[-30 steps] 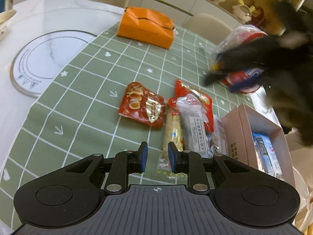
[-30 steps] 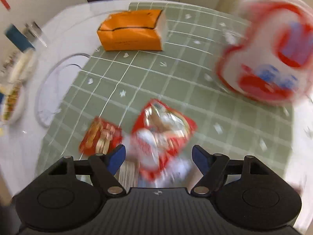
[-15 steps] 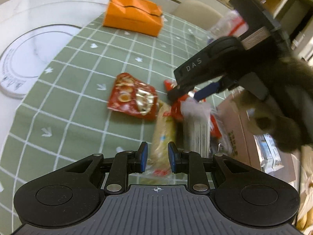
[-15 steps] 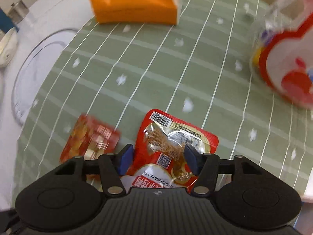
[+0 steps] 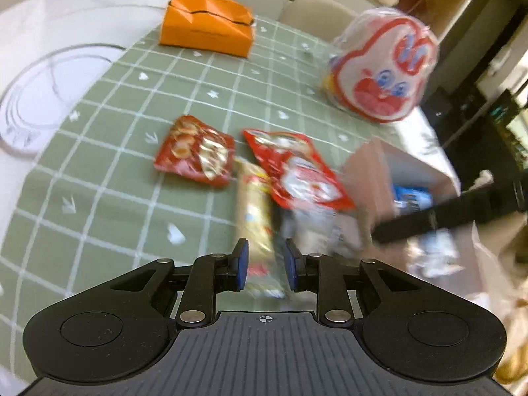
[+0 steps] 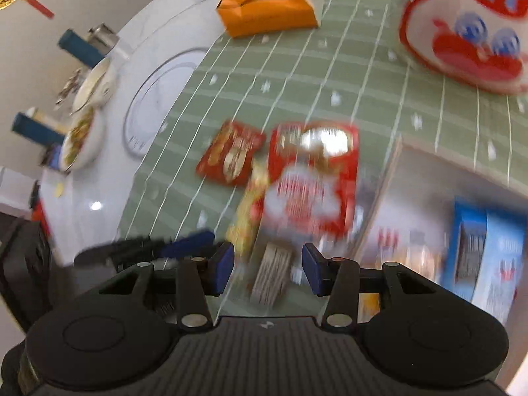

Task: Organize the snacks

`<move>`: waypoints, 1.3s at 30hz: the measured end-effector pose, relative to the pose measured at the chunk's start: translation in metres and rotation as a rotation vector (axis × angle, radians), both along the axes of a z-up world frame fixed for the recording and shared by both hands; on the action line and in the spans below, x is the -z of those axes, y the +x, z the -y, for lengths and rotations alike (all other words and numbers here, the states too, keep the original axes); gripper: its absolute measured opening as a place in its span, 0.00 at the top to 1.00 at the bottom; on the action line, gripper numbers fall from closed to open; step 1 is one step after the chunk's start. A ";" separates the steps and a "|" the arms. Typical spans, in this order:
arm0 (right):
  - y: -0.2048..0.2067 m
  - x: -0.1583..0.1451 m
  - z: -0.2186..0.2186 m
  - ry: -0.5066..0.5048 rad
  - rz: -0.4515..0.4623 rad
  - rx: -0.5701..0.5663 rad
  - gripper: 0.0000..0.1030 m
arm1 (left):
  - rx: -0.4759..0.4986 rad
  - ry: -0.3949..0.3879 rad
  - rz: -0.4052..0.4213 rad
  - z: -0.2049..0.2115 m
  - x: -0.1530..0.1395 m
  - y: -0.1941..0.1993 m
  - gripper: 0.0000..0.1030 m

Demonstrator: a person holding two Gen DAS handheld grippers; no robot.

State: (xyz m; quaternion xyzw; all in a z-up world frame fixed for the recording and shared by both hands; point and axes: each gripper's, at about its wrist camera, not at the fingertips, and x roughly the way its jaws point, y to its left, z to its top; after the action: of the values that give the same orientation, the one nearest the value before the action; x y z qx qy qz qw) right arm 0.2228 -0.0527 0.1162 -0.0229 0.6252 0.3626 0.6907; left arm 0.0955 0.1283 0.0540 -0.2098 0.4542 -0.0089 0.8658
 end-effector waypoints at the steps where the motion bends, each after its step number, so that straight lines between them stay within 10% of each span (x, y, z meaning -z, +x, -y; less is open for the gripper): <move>1: -0.010 -0.002 0.005 0.009 -0.002 -0.034 0.56 | 0.004 0.005 -0.008 0.001 -0.001 -0.002 0.74; 8: -0.075 0.040 0.042 -0.097 -0.102 -0.216 0.56 | 0.012 0.047 -0.033 0.017 -0.003 0.018 0.74; 14: -0.025 0.051 0.083 -0.079 -0.111 0.010 0.65 | 0.058 0.121 -0.037 0.046 -0.007 0.037 0.74; 22: 0.026 0.046 0.071 0.002 0.113 0.116 0.65 | 0.082 0.191 -0.083 0.055 0.006 0.054 0.74; 26: 0.027 0.046 0.065 0.101 0.135 0.137 0.32 | 0.117 0.198 -0.078 0.057 0.010 0.049 0.72; 32: 0.021 0.059 0.023 0.095 0.164 0.214 0.29 | 0.157 0.192 -0.119 0.067 0.024 0.038 0.57; 39: 0.000 0.068 0.020 0.040 0.176 0.192 0.61 | 0.142 0.184 -0.093 0.069 0.026 0.024 0.57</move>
State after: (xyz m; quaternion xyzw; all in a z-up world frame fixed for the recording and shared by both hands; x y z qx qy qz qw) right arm 0.2224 -0.0729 0.0484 0.0190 0.5540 0.3040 0.7748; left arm 0.1200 0.0592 0.0278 -0.0969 0.5066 -0.0188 0.8565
